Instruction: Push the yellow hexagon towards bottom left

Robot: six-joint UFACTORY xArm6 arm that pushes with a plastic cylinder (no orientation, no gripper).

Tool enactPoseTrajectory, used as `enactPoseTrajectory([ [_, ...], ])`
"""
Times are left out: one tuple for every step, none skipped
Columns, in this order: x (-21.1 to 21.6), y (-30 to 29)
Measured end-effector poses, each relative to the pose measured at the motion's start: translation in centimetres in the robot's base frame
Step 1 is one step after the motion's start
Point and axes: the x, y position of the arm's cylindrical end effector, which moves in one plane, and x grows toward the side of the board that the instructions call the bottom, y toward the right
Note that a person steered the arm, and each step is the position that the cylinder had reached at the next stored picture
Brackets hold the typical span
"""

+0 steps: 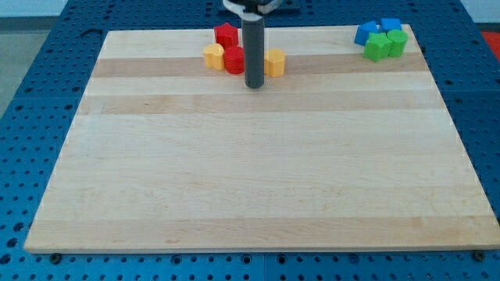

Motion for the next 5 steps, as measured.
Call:
enactPoseTrajectory([
  [-0.8, -0.2],
  [0.5, 2.6],
  [1.1, 7.8],
  [-3.0, 11.1],
  [-7.8, 10.6],
])
